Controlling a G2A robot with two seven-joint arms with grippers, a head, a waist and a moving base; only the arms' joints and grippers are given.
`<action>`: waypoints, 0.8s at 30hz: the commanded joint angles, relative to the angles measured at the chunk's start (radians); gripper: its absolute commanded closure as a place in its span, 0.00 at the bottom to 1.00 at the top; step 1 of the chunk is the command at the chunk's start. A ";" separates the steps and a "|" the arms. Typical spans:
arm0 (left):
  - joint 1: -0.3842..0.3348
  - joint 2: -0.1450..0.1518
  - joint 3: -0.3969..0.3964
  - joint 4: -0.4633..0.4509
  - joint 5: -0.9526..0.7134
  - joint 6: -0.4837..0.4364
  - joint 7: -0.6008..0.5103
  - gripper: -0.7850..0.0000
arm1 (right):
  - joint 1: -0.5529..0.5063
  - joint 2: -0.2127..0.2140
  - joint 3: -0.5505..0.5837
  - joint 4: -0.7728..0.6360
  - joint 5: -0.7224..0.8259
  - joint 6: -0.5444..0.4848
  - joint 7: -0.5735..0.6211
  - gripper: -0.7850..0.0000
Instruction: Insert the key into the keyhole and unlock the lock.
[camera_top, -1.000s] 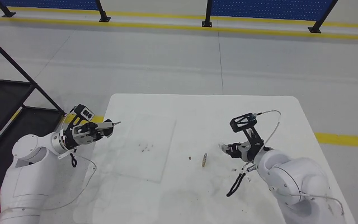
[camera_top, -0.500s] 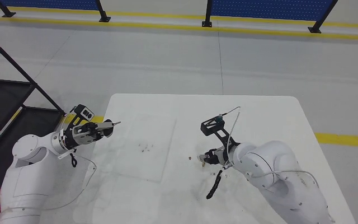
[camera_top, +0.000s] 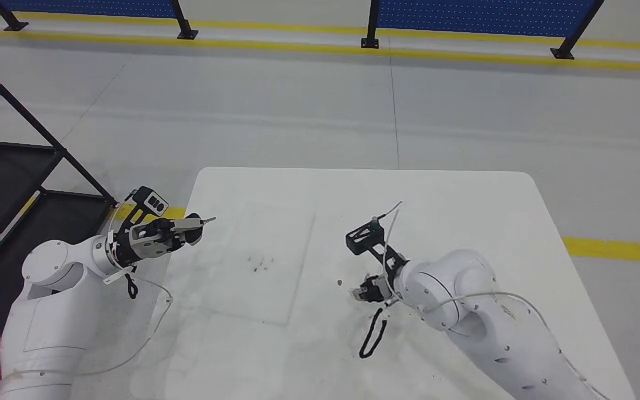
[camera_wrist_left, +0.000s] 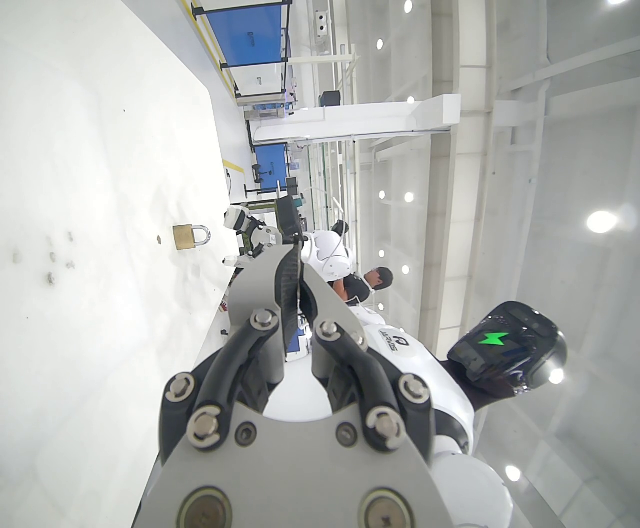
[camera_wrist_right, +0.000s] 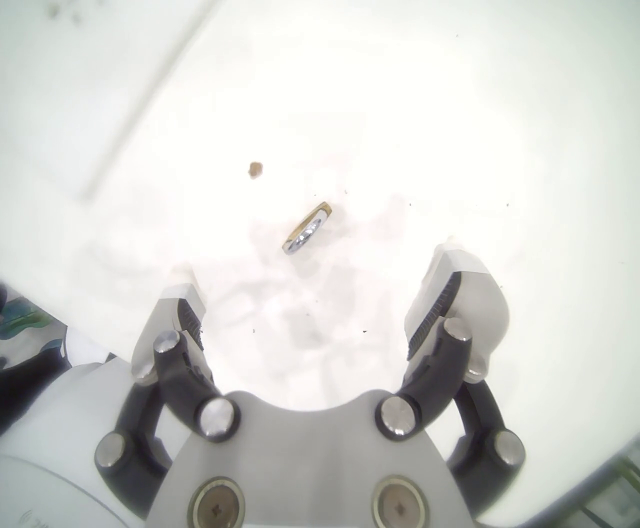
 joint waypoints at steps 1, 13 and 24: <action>0.000 0.000 0.000 0.000 0.000 0.000 0.000 1.00 | 0.011 -0.002 -0.013 0.013 0.003 0.000 0.000 0.00; 0.000 0.000 0.000 0.000 0.000 0.000 0.000 1.00 | 0.025 -0.033 -0.015 0.087 0.078 0.006 -0.006 0.00; 0.000 0.000 0.000 0.000 0.000 0.000 0.000 1.00 | 0.015 -0.033 -0.017 0.099 0.068 0.008 -0.042 0.00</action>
